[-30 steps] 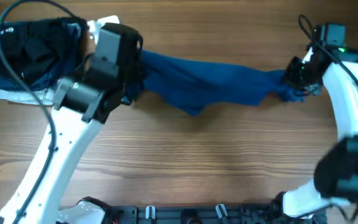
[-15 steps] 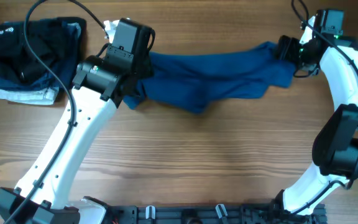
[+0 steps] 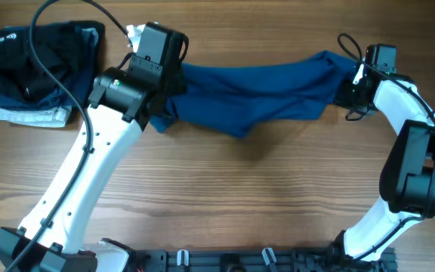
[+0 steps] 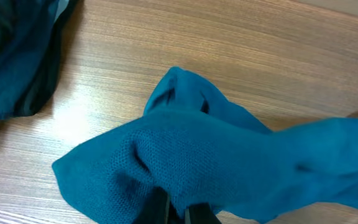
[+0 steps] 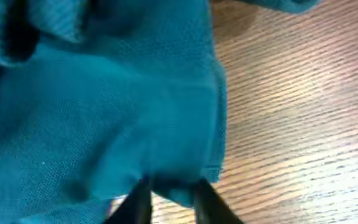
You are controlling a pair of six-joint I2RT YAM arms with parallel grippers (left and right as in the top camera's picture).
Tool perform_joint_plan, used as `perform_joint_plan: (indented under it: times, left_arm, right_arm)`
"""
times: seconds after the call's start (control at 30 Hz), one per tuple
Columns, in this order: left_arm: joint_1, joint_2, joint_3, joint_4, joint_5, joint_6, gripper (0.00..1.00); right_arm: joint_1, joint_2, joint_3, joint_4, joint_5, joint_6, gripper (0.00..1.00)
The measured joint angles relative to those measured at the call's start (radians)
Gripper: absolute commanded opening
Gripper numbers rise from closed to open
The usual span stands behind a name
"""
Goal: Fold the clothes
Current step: 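Lift the shirt with both grippers, holding opposite ends, then swing the lifted shirt forward and lay it flat on the table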
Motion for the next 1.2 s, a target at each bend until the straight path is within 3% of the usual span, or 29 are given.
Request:
perform_joint_plan:
  times: [0.17, 0.3, 0.4, 0.57, 0.67, 0.8, 1.0, 1.1, 1.2]
  left_arm:
    - [0.0, 0.001, 0.0, 0.001, 0.0, 0.0, 0.04]
    - [0.0, 0.001, 0.0, 0.004, 0.0, 0.0, 0.04]
    - [0.0, 0.001, 0.0, 0.003, 0.0, 0.0, 0.04]
    - [0.0, -0.017, 0.0, 0.03, -0.037, 0.003, 0.04]
    - [0.001, -0.137, -0.002, 0.09, -0.08, 0.009, 0.04]
    - [0.001, -0.329, 0.002, 0.166, -0.105, 0.009, 0.04]
    - [-0.019, -0.523, 0.136, 0.156, -0.106, 0.009, 0.04]
    - [-0.022, -0.575, 0.188, 0.191, -0.122, 0.017, 0.04]
    - [-0.02, -0.494, 0.19, 0.319, -0.145, 0.067, 0.05]
  right_arm:
    - [0.0, -0.07, 0.062, -0.211, -0.009, 0.031, 0.04]
    - [0.0, -0.366, 0.237, -0.354, -0.039, 0.044, 0.04]
    - [-0.003, -0.537, 0.264, -0.446, -0.039, 0.06, 0.04]
    - [-0.091, -0.589, 0.259, -0.522, -0.042, 0.064, 0.04]
    - [-0.17, -0.641, 0.272, -0.513, -0.083, 0.061, 0.04]
    - [-0.234, -0.65, 0.402, -0.532, -0.174, 0.027, 0.04]
    - [-0.24, -0.661, 0.629, -0.652, -0.224, -0.038, 0.04]
    - [-0.24, -0.66, 0.65, -0.586, -0.253, -0.053, 0.04]
    - [-0.239, -0.607, 0.659, -0.467, -0.267, -0.054, 0.04]
